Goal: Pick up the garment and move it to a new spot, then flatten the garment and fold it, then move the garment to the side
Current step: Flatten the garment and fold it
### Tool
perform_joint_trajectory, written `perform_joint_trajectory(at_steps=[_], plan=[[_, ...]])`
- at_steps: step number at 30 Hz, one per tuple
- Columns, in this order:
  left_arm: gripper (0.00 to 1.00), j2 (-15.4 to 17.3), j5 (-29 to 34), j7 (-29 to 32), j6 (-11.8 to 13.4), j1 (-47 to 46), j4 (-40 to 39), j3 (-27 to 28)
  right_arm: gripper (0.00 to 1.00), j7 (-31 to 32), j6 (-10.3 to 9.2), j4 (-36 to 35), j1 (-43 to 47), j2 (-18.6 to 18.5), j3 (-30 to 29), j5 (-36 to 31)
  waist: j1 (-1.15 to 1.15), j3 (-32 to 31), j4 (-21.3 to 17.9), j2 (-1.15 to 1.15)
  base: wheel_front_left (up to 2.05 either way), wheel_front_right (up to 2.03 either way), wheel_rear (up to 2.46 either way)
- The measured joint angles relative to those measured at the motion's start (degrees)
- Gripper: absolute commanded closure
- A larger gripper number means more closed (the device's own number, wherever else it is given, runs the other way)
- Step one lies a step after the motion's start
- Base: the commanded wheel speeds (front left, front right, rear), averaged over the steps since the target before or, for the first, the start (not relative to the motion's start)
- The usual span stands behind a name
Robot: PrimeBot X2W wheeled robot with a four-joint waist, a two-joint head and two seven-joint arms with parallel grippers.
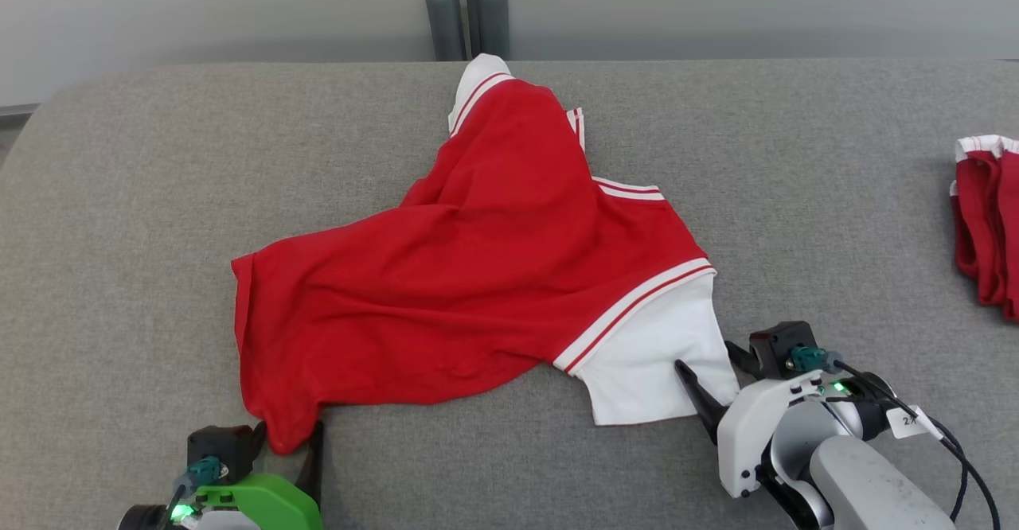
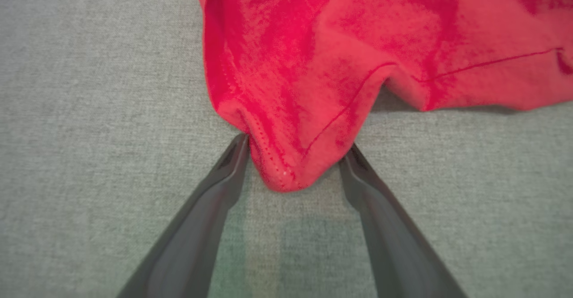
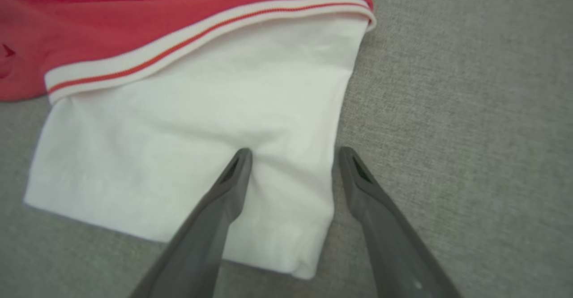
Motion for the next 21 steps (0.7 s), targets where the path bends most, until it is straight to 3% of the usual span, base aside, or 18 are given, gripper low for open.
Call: perform_joint_trajectory(at_steps=[2, 4, 6, 7, 8, 11, 14, 18, 21], plan=[[0.56, 0.4, 0.4, -0.8, 0.0, -0.9, 0.6, -0.4, 0.0, 0.2, 0.0, 0.1, -0.6, -0.1, 0.5, 0.4, 0.0, 0.5, 0.1, 0.0, 0.0, 0.0, 0.0], [1.0, 0.5, 0.6, -1.1, 0.0, -1.6, 1.2, -0.8, 0.0, 1.2, 0.01, 0.5, -1.3, -0.1, 0.8, 0.9, 0.0, 0.8, 0.3, 0.0, 0.0, 0.0, 0.0], [1.0, 0.6, 0.9, -1.7, 0.2, -2.4, 2.0, -1.1, 0.0, 2.4, 0.01, 0.9, -1.7, -0.1, 0.9, 1.1, 0.0, 1.1, 0.4, 0.0, 0.0, 0.0, 0.0], [1.0, 0.6, 0.8, -1.7, 0.2, -2.8, 2.4, -1.3, 0.68, 2.8, -0.02, 0.9, -1.9, -0.1, 1.4, 1.6, 0.0, 1.2, 0.5, 0.0, 0.0, 0.0, 0.0], [1.0, 0.7, 0.8, -2.1, 0.2, -3.0, 2.8, -1.5, 1.0, 3.0, -0.09, 0.8, -2.1, -0.2, 1.5, 1.9, 0.0, 1.3, 0.6, 0.0, 0.0, 0.0, 0.0], [1.0, 0.8, 0.4, -3.2, 0.2, -3.2, 2.5, -1.6, 1.0, 3.2, -0.03, -0.7, -2.0, -0.1, 0.1, 4.6, 0.0, 1.2, 0.5, 0.0, 0.0, 0.0, 0.0], [1.0, 1.8, 0.2, -3.7, 0.2, -3.1, -0.6, -1.3, 1.0, 2.3, 0.01, -6.6, 0.0, 0.4, -4.0, 11.1, 0.0, 1.1, 0.3, 0.0, 0.0, 0.0, 0.0], [1.0, 3.3, -1.2, -1.8, 0.2, -1.8, -12.1, -0.8, 1.0, 3.6, 0.01, -23.2, 2.2, -3.1, -11.1, 21.1, 0.0, 0.9, -0.3, 0.0, 0.0, 0.0, 0.0], [1.0, 5.4, -2.2, 2.3, 0.1, -1.5, -25.0, -0.1, 1.0, 6.9, 0.0, -37.1, 3.5, -6.8, -17.4, 26.8, 0.0, 1.5, -0.6, 0.0, 0.0, 0.0, 0.0]])
